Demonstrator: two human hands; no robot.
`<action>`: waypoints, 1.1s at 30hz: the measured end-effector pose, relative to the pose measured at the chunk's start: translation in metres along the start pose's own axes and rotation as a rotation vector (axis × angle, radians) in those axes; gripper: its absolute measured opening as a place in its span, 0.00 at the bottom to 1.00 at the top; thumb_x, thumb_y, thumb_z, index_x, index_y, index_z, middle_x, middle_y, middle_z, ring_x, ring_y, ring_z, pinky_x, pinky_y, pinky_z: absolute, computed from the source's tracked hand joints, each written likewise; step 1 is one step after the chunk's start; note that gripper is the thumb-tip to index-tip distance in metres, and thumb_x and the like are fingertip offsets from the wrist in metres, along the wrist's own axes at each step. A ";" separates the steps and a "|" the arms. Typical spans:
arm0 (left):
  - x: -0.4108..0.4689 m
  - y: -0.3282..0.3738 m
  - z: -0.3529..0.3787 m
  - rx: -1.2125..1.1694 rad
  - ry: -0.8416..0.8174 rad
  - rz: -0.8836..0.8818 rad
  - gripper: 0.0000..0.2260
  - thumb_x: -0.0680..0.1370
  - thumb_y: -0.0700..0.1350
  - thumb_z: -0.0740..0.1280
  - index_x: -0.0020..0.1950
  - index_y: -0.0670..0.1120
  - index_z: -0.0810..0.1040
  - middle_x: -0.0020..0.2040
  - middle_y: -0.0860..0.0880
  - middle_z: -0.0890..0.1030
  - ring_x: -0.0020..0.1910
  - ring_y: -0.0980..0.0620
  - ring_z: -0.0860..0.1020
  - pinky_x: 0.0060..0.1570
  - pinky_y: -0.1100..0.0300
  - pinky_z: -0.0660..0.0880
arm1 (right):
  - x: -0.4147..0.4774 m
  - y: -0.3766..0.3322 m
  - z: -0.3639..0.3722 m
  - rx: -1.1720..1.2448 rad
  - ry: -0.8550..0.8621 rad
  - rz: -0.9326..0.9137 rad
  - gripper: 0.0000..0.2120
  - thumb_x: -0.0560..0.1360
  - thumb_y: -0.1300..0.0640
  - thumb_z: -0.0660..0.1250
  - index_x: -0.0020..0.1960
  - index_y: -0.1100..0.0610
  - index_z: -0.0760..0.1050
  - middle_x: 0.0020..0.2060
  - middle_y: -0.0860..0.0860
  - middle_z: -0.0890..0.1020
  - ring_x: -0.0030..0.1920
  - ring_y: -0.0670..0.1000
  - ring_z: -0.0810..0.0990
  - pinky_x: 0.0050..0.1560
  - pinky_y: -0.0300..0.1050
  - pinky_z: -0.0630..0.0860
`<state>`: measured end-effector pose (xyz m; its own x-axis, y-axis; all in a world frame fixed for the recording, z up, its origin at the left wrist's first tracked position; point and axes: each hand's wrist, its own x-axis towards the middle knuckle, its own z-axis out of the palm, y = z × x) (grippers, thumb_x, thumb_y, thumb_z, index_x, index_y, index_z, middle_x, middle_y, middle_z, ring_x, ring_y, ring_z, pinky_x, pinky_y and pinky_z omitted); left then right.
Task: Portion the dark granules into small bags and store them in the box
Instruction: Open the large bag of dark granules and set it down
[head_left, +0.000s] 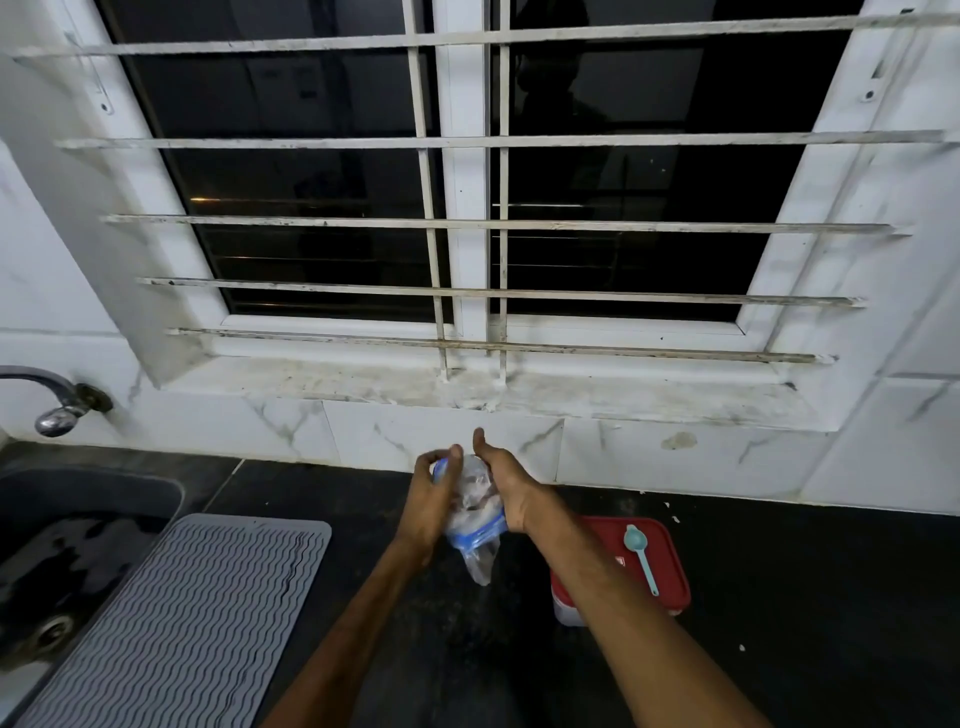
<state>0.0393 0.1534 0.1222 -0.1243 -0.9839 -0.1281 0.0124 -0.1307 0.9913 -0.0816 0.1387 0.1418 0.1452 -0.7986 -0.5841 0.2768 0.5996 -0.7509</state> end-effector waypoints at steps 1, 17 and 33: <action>0.000 0.003 0.000 0.109 -0.021 0.080 0.18 0.78 0.55 0.67 0.63 0.47 0.70 0.49 0.46 0.83 0.45 0.54 0.84 0.45 0.61 0.80 | 0.002 -0.002 0.000 -0.080 0.061 -0.015 0.33 0.77 0.31 0.55 0.48 0.60 0.82 0.41 0.58 0.85 0.44 0.58 0.83 0.51 0.50 0.79; 0.018 -0.017 0.000 -0.203 0.334 -0.200 0.23 0.85 0.49 0.54 0.61 0.29 0.74 0.58 0.30 0.78 0.54 0.37 0.78 0.55 0.48 0.75 | 0.009 0.032 -0.022 -1.078 0.518 -0.418 0.15 0.76 0.49 0.68 0.50 0.62 0.79 0.49 0.58 0.82 0.50 0.58 0.79 0.47 0.46 0.73; 0.008 -0.026 -0.014 0.059 0.283 -0.065 0.11 0.77 0.47 0.71 0.43 0.38 0.81 0.37 0.43 0.82 0.43 0.42 0.82 0.40 0.57 0.78 | -0.001 0.028 0.001 -0.776 0.257 -0.258 0.26 0.72 0.38 0.69 0.56 0.60 0.77 0.50 0.53 0.82 0.51 0.53 0.82 0.42 0.42 0.74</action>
<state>0.0520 0.1471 0.0946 0.1587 -0.9696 -0.1861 -0.0451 -0.1954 0.9797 -0.0725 0.1562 0.1212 -0.0783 -0.9346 -0.3471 -0.4706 0.3415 -0.8136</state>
